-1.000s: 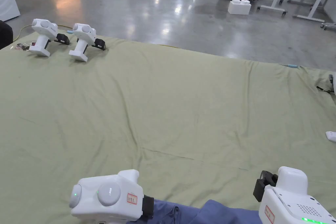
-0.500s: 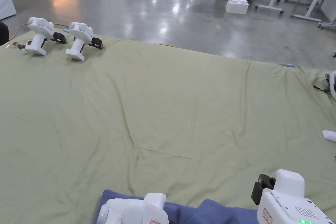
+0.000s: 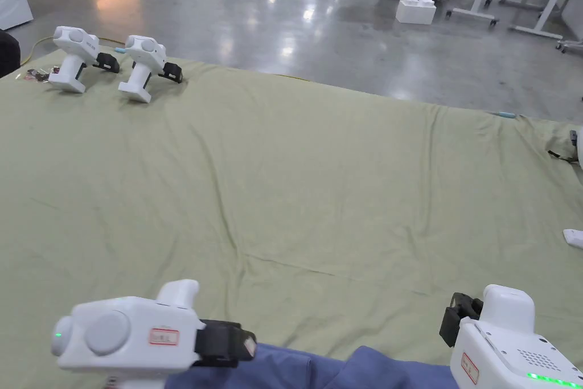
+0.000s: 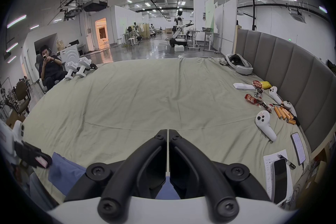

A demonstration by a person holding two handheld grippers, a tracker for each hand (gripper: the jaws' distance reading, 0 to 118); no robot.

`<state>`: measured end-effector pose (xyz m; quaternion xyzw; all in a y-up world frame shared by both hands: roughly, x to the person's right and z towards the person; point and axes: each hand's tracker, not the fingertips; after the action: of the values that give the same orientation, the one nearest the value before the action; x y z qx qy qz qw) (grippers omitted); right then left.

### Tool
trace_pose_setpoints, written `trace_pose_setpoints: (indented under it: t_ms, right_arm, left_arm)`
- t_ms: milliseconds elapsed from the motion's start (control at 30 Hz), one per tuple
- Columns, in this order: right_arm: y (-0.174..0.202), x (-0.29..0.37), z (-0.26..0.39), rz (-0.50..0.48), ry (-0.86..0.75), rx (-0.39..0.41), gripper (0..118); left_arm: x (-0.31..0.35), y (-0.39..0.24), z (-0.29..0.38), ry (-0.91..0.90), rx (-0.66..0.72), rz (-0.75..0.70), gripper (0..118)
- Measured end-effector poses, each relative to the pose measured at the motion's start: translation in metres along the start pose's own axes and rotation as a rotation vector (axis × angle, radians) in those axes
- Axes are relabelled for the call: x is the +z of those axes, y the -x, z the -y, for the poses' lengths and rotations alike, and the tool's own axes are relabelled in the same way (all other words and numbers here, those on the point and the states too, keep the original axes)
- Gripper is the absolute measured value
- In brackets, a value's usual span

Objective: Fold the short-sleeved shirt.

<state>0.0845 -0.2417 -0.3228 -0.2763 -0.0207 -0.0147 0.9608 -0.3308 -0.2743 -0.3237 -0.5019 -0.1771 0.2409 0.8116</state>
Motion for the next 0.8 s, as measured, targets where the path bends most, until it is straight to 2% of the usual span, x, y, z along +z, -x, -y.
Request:
trace_pose_setpoints:
  t_ms: [100, 233, 333, 500, 567, 600, 633, 667, 800]
  right_arm:
    - [0.003, -0.002, -0.001, -0.009, 0.004, -0.004, 4]
    - [0.008, -0.004, 0.000, -0.021, 0.001, -0.009, 4]
    - [0.011, -0.003, 0.000, -0.024, -0.017, -0.006, 4]
    - [0.014, 0.005, -0.004, -0.038, -0.071, -0.001, 4]
    - [0.015, 0.005, -0.007, -0.040, -0.080, 0.007, 4]
    - [0.016, 0.005, -0.007, -0.044, -0.083, 0.010, 4]
    - [0.017, 0.005, -0.008, -0.048, -0.086, 0.012, 4]
    - [0.017, 0.006, -0.009, -0.050, -0.089, 0.013, 4]
    - [0.020, 0.010, -0.010, -0.066, -0.123, 0.007, 4]
  left_arm:
    - [0.019, 0.039, -0.004, -0.054, 0.034, -0.046, 75]
    - [0.019, 0.085, 0.004, 0.003, 0.133, 0.048, 75]
    - [-0.001, 0.111, 0.017, 0.042, 0.184, 0.052, 75]
    - [-0.017, 0.138, 0.029, -0.040, 0.279, 0.227, 71]
    - [-0.027, 0.142, 0.029, -0.006, 0.305, 0.289, 61]
    - [-0.020, 0.122, 0.030, 0.008, 0.299, 0.294, 49]
    - [-0.022, 0.112, 0.031, 0.028, 0.294, 0.310, 33]
    - [-0.028, 0.110, 0.034, 0.043, 0.306, 0.323, 24]
    - [-0.031, 0.113, 0.043, 0.026, 0.343, 0.319, 20]
